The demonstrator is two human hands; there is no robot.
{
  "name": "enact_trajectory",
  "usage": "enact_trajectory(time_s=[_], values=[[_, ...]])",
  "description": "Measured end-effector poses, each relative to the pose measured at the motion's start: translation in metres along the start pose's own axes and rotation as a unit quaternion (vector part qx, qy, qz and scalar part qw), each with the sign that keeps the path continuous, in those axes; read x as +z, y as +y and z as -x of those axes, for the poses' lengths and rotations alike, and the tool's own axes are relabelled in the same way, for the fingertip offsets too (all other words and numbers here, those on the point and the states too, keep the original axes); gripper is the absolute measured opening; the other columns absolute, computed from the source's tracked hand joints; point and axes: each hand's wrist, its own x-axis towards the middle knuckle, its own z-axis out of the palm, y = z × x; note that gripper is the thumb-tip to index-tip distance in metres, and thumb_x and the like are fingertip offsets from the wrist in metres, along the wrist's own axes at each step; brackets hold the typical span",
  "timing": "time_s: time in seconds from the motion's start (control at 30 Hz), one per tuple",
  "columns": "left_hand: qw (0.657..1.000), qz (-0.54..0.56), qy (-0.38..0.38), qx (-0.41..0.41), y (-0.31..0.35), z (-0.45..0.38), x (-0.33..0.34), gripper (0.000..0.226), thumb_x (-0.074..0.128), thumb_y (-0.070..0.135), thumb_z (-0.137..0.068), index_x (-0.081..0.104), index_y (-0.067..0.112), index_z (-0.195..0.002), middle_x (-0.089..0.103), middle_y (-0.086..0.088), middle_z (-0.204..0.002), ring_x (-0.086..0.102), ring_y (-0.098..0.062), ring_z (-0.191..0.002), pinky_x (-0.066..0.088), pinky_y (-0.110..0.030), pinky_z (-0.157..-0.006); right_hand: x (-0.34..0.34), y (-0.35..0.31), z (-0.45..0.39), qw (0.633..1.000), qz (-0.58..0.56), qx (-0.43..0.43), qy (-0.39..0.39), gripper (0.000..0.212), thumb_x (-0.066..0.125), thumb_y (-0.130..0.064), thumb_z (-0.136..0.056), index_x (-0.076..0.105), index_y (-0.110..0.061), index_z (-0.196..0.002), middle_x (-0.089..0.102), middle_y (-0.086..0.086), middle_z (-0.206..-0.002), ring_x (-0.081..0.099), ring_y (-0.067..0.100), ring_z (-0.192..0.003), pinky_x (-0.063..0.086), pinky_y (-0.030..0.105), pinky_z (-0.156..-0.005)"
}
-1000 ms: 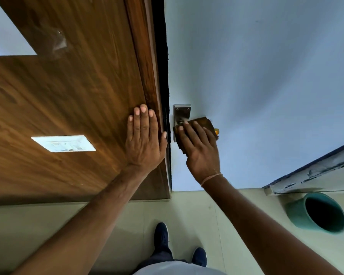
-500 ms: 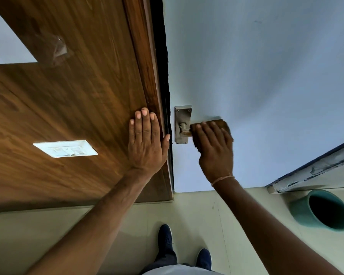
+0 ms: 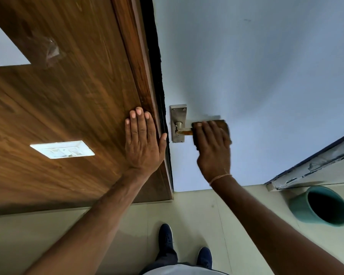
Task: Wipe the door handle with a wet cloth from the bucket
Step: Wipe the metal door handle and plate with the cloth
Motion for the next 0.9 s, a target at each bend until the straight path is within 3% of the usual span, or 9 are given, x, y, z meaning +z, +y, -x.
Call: enact_trajectory(time_s=[0.13, 0.3, 0.37, 0.5, 0.6, 0.7, 0.9], values=[[1.0, 0.008, -0.003, -0.007, 0.002, 0.001, 0.0, 0.09, 0.047, 0.048, -0.115, 0.001, 0.0, -0.174, -0.015, -0.018, -0.184, -0.008, -0.034, -0.174, 0.004, -0.049, -0.142, -0.001, -0.013, -0.003, 0.997, -0.008, -0.069, -0.034, 0.062, 0.05, -0.004, -0.093, 0.052, -0.009, -0.155, 0.056, 0.011, -0.157, 0.046, 0.035, -0.151, 0.035, 0.052, -0.122], [1.0, 0.003, -0.008, -0.002, 0.003, -0.001, -0.003, 0.089, 0.046, 0.047, -0.115, 0.0, -0.001, -0.174, -0.015, -0.02, -0.184, -0.01, -0.033, -0.173, 0.004, -0.05, -0.142, -0.013, 0.026, 0.008, 0.999, 0.02, 0.041, -0.017, 0.073, 0.065, 0.01, -0.08, 0.055, -0.001, -0.151, 0.058, 0.017, -0.154, 0.05, 0.039, -0.148, 0.04, 0.055, -0.121], [1.0, 0.002, -0.009, -0.004, 0.005, -0.001, -0.005, 0.089, 0.047, 0.047, -0.115, 0.0, -0.001, -0.173, -0.002, -0.025, -0.184, -0.011, -0.033, -0.173, 0.005, -0.05, -0.142, -0.013, 0.02, 0.009, 0.999, 0.022, 0.047, -0.015, 0.072, 0.061, 0.011, -0.08, 0.053, 0.002, -0.151, 0.057, 0.02, -0.154, 0.049, 0.041, -0.149, 0.04, 0.056, -0.12], [1.0, 0.005, -0.01, -0.003, 0.005, -0.001, -0.008, 0.092, 0.05, 0.045, -0.114, -0.002, -0.001, -0.173, 0.018, -0.032, -0.175, -0.01, -0.034, -0.173, 0.005, -0.05, -0.142, -0.01, 0.008, 0.009, 0.998, -0.002, -0.053, -0.039, 0.065, 0.048, 0.005, -0.09, 0.05, -0.001, -0.155, 0.051, 0.018, -0.16, 0.044, 0.037, -0.153, 0.039, 0.055, -0.121], [1.0, 0.005, -0.007, -0.001, 0.004, -0.002, -0.009, 0.095, 0.057, 0.043, -0.111, 0.001, -0.002, -0.173, 0.026, -0.035, -0.173, 0.0, -0.039, -0.173, 0.007, -0.051, -0.142, -0.013, 0.023, 0.007, 0.999, -0.012, 0.004, -0.034, 0.071, 0.061, 0.011, -0.081, 0.054, 0.0, -0.151, 0.056, 0.018, -0.156, 0.049, 0.038, -0.149, 0.041, 0.055, -0.12], [1.0, 0.002, -0.011, -0.002, 0.003, -0.001, -0.009, 0.09, 0.051, 0.044, -0.114, 0.001, -0.002, -0.173, 0.02, -0.032, -0.175, -0.01, -0.034, -0.173, 0.007, -0.05, -0.142, -0.015, 0.022, 0.007, 0.997, -0.004, 0.057, -0.043, 0.076, 0.064, 0.012, -0.077, 0.053, 0.001, -0.152, 0.056, 0.02, -0.156, 0.048, 0.04, -0.149, 0.041, 0.055, -0.12], [1.0, 0.01, -0.017, 0.0, 0.002, 0.0, -0.009, 0.088, 0.049, 0.045, -0.116, 0.0, 0.0, -0.174, -0.016, -0.019, -0.184, -0.01, -0.033, -0.173, 0.005, -0.05, -0.142, -0.002, -0.027, -0.006, 0.992, -0.002, -0.11, -0.065, 0.058, 0.026, -0.005, -0.104, 0.044, -0.006, -0.159, 0.046, 0.015, -0.164, 0.039, 0.035, -0.156, 0.032, 0.053, -0.126]])
